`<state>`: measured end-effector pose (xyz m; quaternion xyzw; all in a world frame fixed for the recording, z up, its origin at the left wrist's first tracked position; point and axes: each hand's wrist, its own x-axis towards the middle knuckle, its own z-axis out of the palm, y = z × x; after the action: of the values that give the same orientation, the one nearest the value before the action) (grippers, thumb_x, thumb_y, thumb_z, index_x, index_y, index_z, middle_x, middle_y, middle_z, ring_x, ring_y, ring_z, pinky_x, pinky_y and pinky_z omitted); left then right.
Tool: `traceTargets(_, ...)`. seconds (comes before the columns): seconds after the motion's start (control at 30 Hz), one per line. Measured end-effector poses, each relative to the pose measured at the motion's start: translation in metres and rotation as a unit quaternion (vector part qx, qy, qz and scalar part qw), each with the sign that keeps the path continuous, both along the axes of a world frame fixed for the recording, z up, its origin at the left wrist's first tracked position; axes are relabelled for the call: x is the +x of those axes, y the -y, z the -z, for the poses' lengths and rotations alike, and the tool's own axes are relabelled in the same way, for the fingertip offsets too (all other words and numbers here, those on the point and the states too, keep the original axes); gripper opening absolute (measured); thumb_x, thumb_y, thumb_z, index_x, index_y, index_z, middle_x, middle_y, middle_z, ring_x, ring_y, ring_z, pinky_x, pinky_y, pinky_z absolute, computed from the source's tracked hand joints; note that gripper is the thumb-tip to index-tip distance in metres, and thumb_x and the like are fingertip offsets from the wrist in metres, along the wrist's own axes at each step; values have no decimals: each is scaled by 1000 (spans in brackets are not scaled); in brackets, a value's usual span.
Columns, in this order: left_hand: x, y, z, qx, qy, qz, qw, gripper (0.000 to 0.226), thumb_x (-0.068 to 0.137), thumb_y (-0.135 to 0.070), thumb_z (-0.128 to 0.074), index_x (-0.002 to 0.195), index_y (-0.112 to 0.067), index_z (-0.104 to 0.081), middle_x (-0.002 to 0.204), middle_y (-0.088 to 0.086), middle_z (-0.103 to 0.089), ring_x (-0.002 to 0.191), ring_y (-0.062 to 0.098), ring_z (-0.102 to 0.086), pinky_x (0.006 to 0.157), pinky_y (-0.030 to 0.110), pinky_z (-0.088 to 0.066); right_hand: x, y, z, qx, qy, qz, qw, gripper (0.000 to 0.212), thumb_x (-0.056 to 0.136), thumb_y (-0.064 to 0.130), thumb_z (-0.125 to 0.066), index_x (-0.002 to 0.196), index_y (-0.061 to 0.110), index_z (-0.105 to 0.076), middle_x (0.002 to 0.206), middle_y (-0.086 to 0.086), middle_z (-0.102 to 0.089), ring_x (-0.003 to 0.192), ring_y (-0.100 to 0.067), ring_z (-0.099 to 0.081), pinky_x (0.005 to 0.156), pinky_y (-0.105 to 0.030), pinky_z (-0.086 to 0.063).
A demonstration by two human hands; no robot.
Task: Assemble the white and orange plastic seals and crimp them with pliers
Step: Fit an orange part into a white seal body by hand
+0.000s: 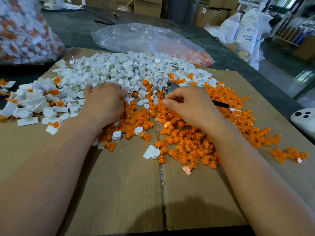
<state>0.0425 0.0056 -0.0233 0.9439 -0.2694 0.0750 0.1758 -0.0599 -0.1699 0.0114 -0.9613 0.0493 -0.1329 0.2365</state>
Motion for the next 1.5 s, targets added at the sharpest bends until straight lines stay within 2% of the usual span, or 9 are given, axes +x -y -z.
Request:
traceTargets(0.3, -5, 1, -6, -74, 50, -49, 995, 19, 87, -9, -55, 96, -10, -72, 108, 16, -64, 104, 36, -55, 94, 42, -36, 0, 0, 1, -8, 3, -6, 1000, 21, 87, 33, -59, 100, 20, -70, 87, 15, -59, 71, 4, -48, 67, -11, -36)
traceTargets(0.43, -12, 0, -15, -212, 71, -73, 972, 18, 87, -13, -62, 103, -12, -69, 107, 8, -67, 100, 24, -60, 85, 32, -41, 0, -3, 1, -11, -28, -36, 999, 19, 83, 30, -65, 99, 20, -69, 77, 18, -54, 67, 6, -49, 63, -7, -38)
traceTargets(0.63, -23, 5, -23, -371, -83, -39, 924, 57, 75, -15, -76, 125, -27, -52, 84, -20, -52, 69, -3, -55, 58, 9, -37, 4, -8, 8, -118, -75, -54, 989, 33, 84, 36, -63, 112, 21, -65, 106, 2, -59, 98, -13, -54, 83, -31, -45)
traceTargets(0.83, -32, 9, -23, -398, -154, 63, 902, 37, 73, -4, -75, 93, -32, -64, 93, -14, -63, 62, -3, -62, 66, 6, -49, 5, -9, 10, -117, -69, -64, 989, 19, 85, 29, -62, 100, 19, -67, 92, 5, -47, 89, -12, -49, 76, -28, -40)
traceTargets(1.0, -37, 10, -26, -423, -221, 129, 869, 33, 80, 4, -66, 97, -24, -63, 97, -4, -67, 69, 3, -69, 63, 9, -51, 3, -4, 4, 31, -21, -28, 999, 7, 95, 19, -46, 93, 24, -50, 93, 6, -58, 81, -10, -57, 70, -27, -48)
traceTargets(1.1, -38, 9, -26, -419, -232, 135, 867, 32, 77, 1, -69, 91, -27, -64, 100, -2, -67, 71, 11, -70, 66, 12, -53, 0, -5, -1, 170, 28, -23, 985, 26, 94, 11, -47, 82, 33, -41, 92, 2, -59, 81, -5, -63, 77, -33, -54)
traceTargets(1.23, -37, 10, -25, -414, -228, 131, 872, 32, 72, -2, -74, 85, -30, -63, 93, -3, -68, 72, 12, -69, 66, 15, -54, -3, -9, -4, 178, 61, -55, 981, 29, 90, 10, -56, 84, 38, -51, 89, 9, -57, 86, -16, -63, 82, -43, -52)
traceTargets(1.4, -36, 12, -23, -412, -232, 123, 872, 38, 65, 3, -78, 80, -27, -60, 84, -6, -69, 59, 13, -66, 62, 20, -56, -4, -13, -5, 191, 78, -64, 976, 22, 86, 7, -61, 99, 24, -66, 94, 2, -65, 78, -10, -66, 78, -33, -55)
traceTargets(1.5, -36, 13, -22, -411, -229, 131, 873, 38, 63, 1, -80, 79, -26, -58, 86, -5, -69, 53, 3, -59, 60, 13, -51, -4, -14, -5, 220, 101, -56, 969, 21, 81, 7, -67, 81, 27, -62, 78, 0, -65, 71, -17, -67, 71, -35, -57)
